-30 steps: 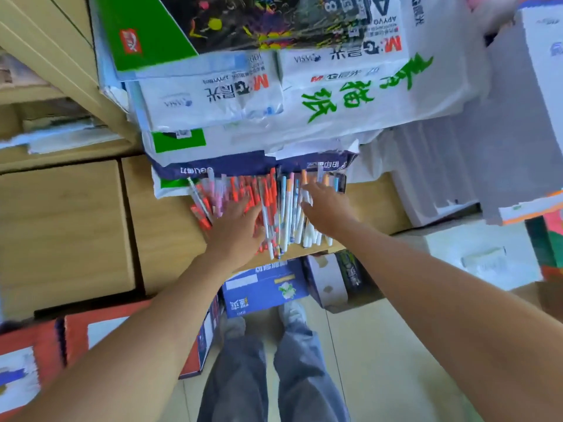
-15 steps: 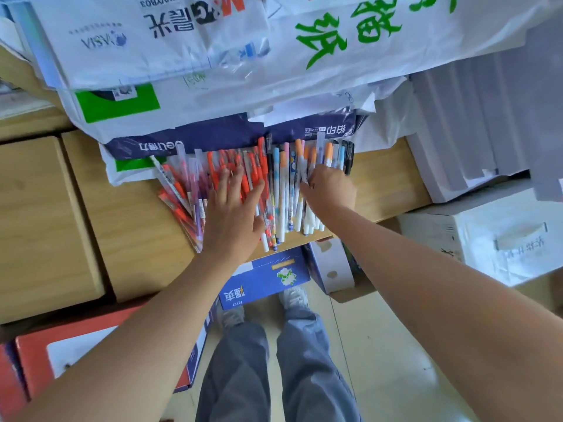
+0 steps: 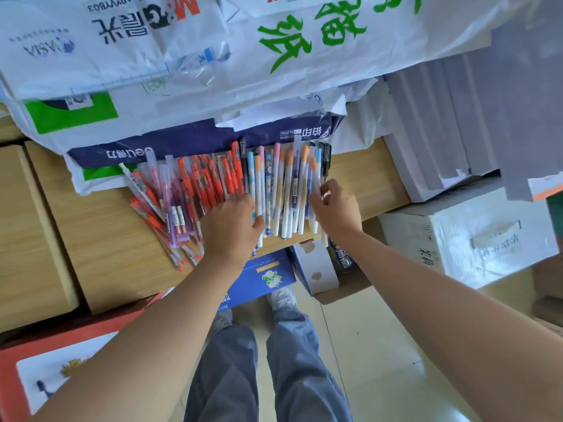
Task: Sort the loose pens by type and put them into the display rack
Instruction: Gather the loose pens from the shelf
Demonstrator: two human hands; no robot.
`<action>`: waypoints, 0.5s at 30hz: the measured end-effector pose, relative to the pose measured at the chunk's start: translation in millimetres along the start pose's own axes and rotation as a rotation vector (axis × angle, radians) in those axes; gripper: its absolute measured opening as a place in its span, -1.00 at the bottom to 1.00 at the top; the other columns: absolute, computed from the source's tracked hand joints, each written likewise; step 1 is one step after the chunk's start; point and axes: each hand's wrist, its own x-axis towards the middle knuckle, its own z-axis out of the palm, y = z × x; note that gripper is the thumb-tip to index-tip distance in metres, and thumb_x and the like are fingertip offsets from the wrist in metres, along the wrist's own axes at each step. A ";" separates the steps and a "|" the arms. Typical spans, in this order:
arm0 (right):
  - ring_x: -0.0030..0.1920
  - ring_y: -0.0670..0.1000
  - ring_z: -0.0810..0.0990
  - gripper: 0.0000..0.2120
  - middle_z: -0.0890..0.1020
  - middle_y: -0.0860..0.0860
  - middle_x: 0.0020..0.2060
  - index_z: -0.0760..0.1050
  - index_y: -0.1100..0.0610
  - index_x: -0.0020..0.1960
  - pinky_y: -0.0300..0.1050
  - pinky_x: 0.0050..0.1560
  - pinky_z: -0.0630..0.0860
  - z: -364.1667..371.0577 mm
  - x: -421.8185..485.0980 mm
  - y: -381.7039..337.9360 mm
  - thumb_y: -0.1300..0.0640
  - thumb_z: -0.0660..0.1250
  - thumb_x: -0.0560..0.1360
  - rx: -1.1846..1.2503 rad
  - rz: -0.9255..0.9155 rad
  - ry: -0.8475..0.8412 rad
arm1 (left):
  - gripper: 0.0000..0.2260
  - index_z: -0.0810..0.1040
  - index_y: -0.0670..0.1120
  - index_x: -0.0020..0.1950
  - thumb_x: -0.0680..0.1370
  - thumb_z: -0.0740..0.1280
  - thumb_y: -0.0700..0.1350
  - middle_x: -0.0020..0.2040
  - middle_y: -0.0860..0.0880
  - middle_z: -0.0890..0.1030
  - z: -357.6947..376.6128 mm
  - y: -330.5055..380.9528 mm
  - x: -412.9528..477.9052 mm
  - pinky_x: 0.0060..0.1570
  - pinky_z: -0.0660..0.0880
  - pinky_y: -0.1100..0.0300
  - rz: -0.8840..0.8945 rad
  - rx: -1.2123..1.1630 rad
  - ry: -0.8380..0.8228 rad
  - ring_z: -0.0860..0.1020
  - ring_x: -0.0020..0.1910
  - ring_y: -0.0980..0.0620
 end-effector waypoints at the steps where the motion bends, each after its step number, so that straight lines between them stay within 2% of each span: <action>1: -0.30 0.04 0.57 -0.75 0.60 0.03 -0.30 0.45 0.16 0.05 -0.08 -0.32 0.51 2.4 0.8 0.4 -0.03 0.25 0.55 -0.010 -0.013 -0.011 | -0.76 0.57 -0.06 0.05 0.55 0.31 0.08 -0.22 0.00 0.61 1.7 2.2 1.3 -0.37 0.42 0.19 -0.020 0.037 -0.022 0.61 -0.28 -0.03; 3: -0.26 0.02 0.57 -0.68 0.60 0.02 -0.25 0.46 0.16 0.06 -0.12 -0.33 0.50 9.1 5.0 -2.6 -0.10 0.31 0.53 -0.034 -0.031 -0.014 | -0.73 0.57 -0.05 0.07 0.54 0.31 0.12 -0.19 -0.01 0.63 3.3 4.8 3.3 -0.36 0.40 0.19 -0.059 0.082 -0.035 0.63 -0.24 -0.06; 6: -0.21 0.01 0.56 -0.61 0.60 0.03 -0.19 0.48 0.17 0.09 -0.21 -0.40 0.37 15.3 13.2 -9.1 -0.14 0.35 0.49 -0.068 -0.001 0.018 | -0.71 0.58 -0.05 0.04 0.52 0.33 0.15 -0.18 0.01 0.64 5.0 6.9 4.6 -0.36 0.44 0.20 -0.086 0.122 -0.032 0.63 -0.24 -0.05; 11: -0.23 0.05 0.60 -0.66 0.61 0.05 -0.23 0.52 0.17 -0.08 -0.11 -0.28 0.55 23.4 19.1 -12.0 -0.11 0.41 0.43 -0.098 0.012 0.039 | -0.71 0.64 -0.04 -0.06 0.50 0.34 0.18 -0.26 -0.01 0.64 7.4 11.3 12.6 -0.36 0.38 0.22 -0.114 0.157 -0.063 0.61 -0.28 -0.07; 15: -0.28 0.03 0.56 -0.66 0.58 0.04 -0.30 0.48 0.15 -0.18 -0.14 -0.32 0.50 25.0 22.3 -11.6 -0.13 0.41 0.43 -0.072 0.002 0.005 | -0.71 0.65 -0.03 -0.07 0.51 0.33 0.18 -0.29 -0.02 0.63 12.1 14.9 16.2 -0.37 0.32 0.21 -0.122 0.195 -0.058 0.54 -0.33 -0.04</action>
